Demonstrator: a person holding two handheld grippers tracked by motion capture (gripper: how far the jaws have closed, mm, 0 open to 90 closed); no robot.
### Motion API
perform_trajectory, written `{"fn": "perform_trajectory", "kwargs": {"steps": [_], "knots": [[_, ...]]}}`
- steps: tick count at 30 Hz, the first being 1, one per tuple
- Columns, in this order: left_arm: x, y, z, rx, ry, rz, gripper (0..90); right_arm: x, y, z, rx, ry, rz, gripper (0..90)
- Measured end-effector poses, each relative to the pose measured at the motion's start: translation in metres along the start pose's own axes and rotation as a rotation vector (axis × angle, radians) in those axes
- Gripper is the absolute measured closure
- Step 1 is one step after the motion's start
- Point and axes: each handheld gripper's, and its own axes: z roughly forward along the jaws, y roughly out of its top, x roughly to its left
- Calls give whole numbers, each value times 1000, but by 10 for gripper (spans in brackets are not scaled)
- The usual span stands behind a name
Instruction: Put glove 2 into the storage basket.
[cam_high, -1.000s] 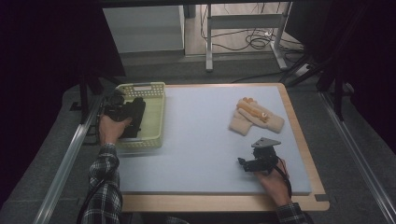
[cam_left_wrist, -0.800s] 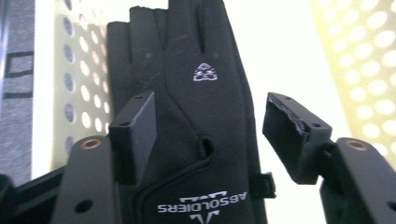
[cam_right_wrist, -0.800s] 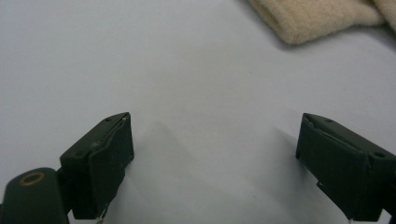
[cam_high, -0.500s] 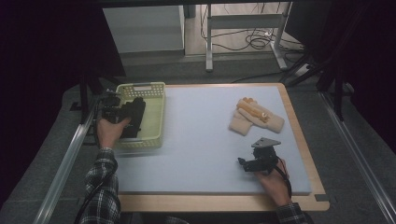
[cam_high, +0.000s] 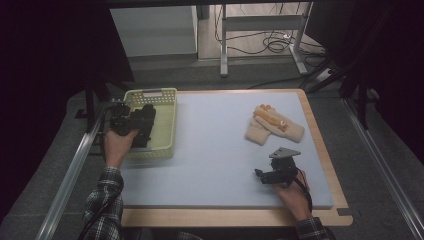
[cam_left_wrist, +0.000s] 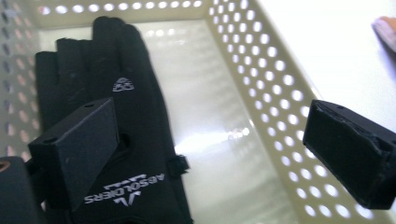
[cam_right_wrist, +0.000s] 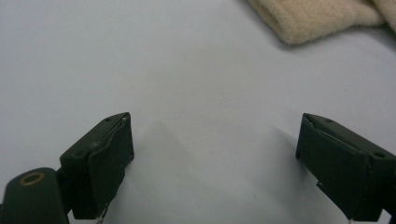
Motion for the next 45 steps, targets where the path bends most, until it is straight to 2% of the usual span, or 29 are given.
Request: {"fn": "perform_trajectory", "kwargs": {"steps": [9,13,20,24,29,32,37,45], "knots": [[-28,-7,-11,-23,-70,103,16,0,0,0,1,1,1,106],[-45,-11,-17,-27,-98,152,13,0,0,0,1,0,2,106],[-70,-18,-19,-45,-139,211,8,0,0,0,0,0,0,106],[-89,-23,-19,-56,-173,263,7,0,0,0,0,0,0,106],[-113,-33,-15,-75,-220,318,3,0,0,0,1,0,0,107],[-127,-39,-11,-82,-229,350,2,0,0,0,1,3,0,109],[-148,-53,-3,-70,-258,401,2,0,0,0,3,7,6,110],[-168,-84,8,-58,-272,461,1,-1,0,0,3,7,2,110]]}}
